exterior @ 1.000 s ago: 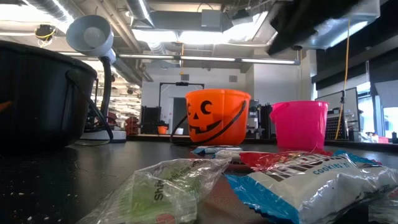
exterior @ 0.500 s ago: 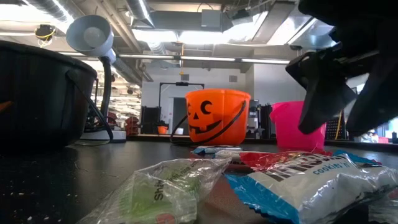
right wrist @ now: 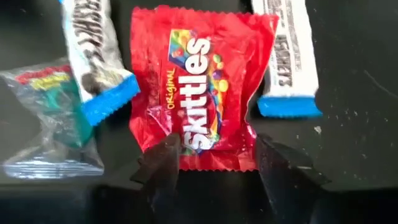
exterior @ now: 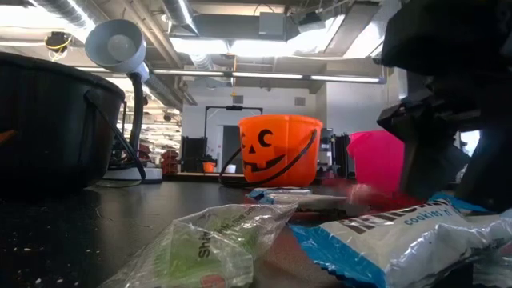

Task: Sort candy
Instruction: Put the red candy into the orange bucket

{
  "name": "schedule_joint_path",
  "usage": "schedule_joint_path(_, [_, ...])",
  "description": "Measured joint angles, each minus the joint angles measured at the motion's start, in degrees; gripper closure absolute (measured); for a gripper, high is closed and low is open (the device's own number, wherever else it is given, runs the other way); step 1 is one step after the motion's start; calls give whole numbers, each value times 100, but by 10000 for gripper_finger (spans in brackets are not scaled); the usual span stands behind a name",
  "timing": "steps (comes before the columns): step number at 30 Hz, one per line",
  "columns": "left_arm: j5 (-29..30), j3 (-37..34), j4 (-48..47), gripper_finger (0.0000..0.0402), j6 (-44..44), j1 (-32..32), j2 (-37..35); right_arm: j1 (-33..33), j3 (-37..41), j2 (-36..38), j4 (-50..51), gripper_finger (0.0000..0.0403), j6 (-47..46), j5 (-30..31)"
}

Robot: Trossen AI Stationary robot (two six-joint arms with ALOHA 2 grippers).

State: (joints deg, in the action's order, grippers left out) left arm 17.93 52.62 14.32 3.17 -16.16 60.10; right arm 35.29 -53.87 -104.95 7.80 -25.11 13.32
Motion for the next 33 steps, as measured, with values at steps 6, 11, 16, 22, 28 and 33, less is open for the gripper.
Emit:
schedule_joint_path(6, [2, 0, -25, 244, -1, 0, 2, 0, 9, 17, 100, 242, -34, 63])
schedule_joint_path(11, [2, 0, -90, 244, -1, 0, 2, -2, 13, 17, 121, 310, -28, 69])
schedule_joint_path(16, [7, 0, -106, 244, -5, 0, 2, -7, 20, 57, 165, 370, -17, 78])
schedule_joint_path(22, [67, 7, -93, 244, -3, 0, 69, -7, 46, 310, 422, 396, -18, 184])
schedule_joint_path(28, [275, 7, -111, 244, -3, 2, 229, -7, 42, 853, 598, 389, -14, 722])
schedule_joint_path(33, [361, 7, 146, 244, -104, 0, 324, -7, 39, 1489, 663, 389, 245, 1704])
